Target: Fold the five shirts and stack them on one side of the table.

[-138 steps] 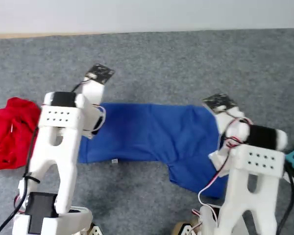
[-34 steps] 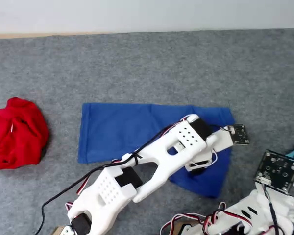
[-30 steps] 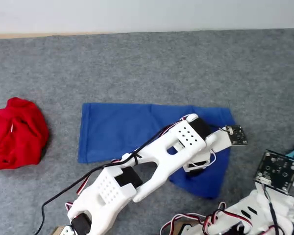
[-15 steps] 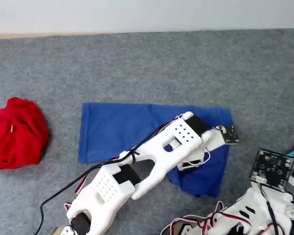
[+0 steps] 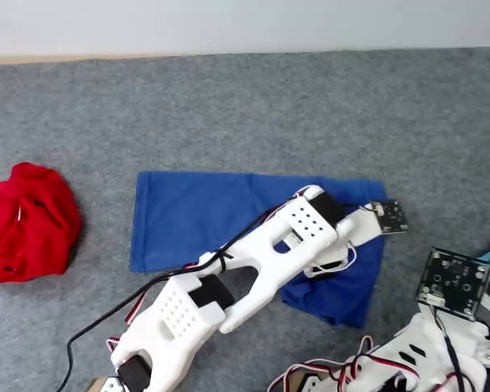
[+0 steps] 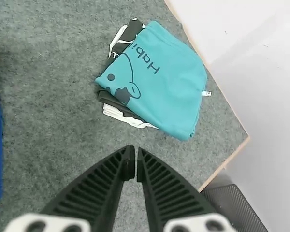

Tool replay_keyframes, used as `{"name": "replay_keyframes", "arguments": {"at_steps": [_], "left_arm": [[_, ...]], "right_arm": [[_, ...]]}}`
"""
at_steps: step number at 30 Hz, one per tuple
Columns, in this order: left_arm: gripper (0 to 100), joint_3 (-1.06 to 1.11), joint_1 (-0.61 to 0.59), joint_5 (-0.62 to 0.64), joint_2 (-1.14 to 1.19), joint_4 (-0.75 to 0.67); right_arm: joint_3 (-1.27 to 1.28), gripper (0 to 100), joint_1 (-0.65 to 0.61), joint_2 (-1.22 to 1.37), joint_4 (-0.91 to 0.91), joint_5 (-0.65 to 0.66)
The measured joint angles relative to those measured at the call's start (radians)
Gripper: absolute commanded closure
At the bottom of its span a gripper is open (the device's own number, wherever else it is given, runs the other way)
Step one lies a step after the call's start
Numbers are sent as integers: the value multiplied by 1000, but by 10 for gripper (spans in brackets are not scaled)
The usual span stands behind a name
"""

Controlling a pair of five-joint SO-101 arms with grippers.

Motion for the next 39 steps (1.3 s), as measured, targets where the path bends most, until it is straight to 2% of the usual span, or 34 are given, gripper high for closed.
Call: {"name": "replay_keyframes", "arguments": {"at_steps": [11, 16, 21, 27, 32, 39], "left_arm": [[855, 0, 72, 2, 0, -9], [851, 0, 68, 0, 0, -9], [799, 0, 69, 0, 0, -9], [797, 0, 69, -15, 0, -8], [797, -6, 71, -75, 28, 49], [797, -129, 71, -80, 114, 135]], "right_arm": [[0, 988, 0, 0, 0, 0], [6, 987, 0, 0, 0, 0], [40, 988, 0, 0, 0, 0], [40, 988, 0, 0, 0, 0], [40, 988, 0, 0, 0, 0], [40, 987, 0, 0, -29, 0]]}}
